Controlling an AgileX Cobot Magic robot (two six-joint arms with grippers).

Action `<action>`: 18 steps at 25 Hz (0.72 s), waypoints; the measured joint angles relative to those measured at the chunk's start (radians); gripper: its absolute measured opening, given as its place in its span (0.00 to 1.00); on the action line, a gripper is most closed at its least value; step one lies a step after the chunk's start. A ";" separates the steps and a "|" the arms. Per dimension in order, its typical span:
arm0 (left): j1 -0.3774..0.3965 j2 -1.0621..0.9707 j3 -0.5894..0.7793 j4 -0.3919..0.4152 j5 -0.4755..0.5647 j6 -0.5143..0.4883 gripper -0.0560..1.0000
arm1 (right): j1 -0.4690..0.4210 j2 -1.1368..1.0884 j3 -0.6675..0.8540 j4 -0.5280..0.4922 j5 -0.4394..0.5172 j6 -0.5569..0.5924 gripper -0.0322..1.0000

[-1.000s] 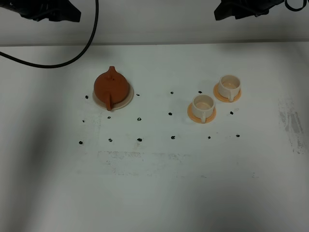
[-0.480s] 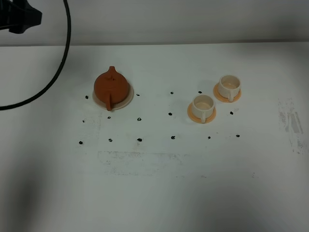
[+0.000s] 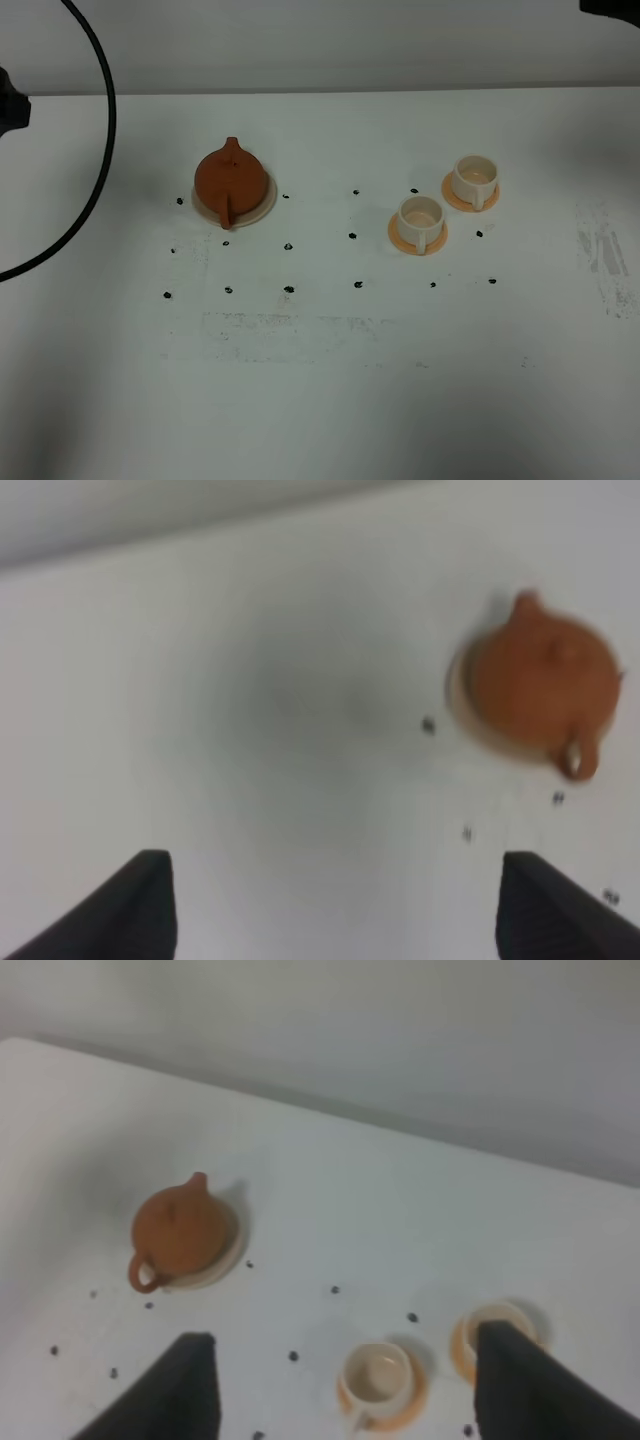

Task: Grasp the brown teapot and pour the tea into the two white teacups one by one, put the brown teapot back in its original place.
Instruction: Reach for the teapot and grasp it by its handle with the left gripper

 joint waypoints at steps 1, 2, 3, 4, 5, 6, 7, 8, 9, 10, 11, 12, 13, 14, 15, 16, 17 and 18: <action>0.000 0.007 0.002 0.010 0.009 -0.021 0.69 | 0.000 -0.048 0.032 -0.023 -0.009 0.009 0.58; 0.000 0.017 0.003 0.015 0.026 -0.039 0.69 | 0.000 -0.094 0.068 -0.043 -0.015 0.025 0.58; 0.000 0.030 0.003 0.016 0.047 -0.053 0.69 | 0.000 -0.131 0.099 -0.068 -0.019 0.043 0.58; 0.000 0.049 0.003 0.016 0.063 -0.060 0.69 | 0.000 -0.173 0.121 -0.091 -0.021 0.068 0.58; -0.002 0.070 0.003 0.017 0.079 -0.068 0.69 | 0.000 -0.212 0.143 -0.113 -0.021 0.094 0.58; -0.007 0.092 0.003 0.017 0.088 -0.081 0.69 | 0.000 -0.249 0.161 -0.131 -0.022 0.118 0.58; -0.014 0.109 0.003 0.020 0.091 -0.095 0.69 | 0.000 -0.276 0.177 -0.152 -0.024 0.137 0.58; -0.028 0.126 0.003 0.022 0.092 -0.107 0.69 | 0.000 -0.307 0.189 -0.171 -0.024 0.159 0.58; -0.045 0.141 0.002 0.025 0.091 -0.120 0.69 | 0.000 -0.335 0.204 -0.187 -0.024 0.178 0.58; -0.068 0.156 -0.004 0.033 0.091 -0.134 0.69 | 0.000 -0.356 0.217 -0.204 -0.022 0.195 0.58; -0.089 0.167 -0.013 0.044 0.091 -0.149 0.69 | 0.000 -0.380 0.229 -0.219 -0.017 0.214 0.58; -0.116 0.181 -0.028 0.059 0.091 -0.168 0.69 | 0.000 -0.402 0.242 -0.235 -0.009 0.230 0.58; -0.144 0.196 -0.047 0.075 0.092 -0.189 0.69 | 0.000 -0.423 0.256 -0.247 -0.003 0.245 0.57; -0.168 0.208 -0.065 0.098 0.093 -0.217 0.69 | 0.000 -0.440 0.270 -0.260 0.000 0.258 0.57; -0.195 0.223 -0.088 0.125 0.097 -0.246 0.69 | 0.000 -0.459 0.285 -0.269 0.005 0.272 0.57; -0.221 0.239 -0.112 0.152 0.105 -0.281 0.69 | 0.000 -0.477 0.302 -0.278 0.010 0.285 0.57; -0.244 0.254 -0.135 0.176 0.115 -0.318 0.69 | 0.000 -0.492 0.319 -0.283 0.014 0.297 0.57; -0.262 0.268 -0.152 0.201 0.126 -0.355 0.69 | 0.000 -0.511 0.338 -0.286 0.021 0.306 0.57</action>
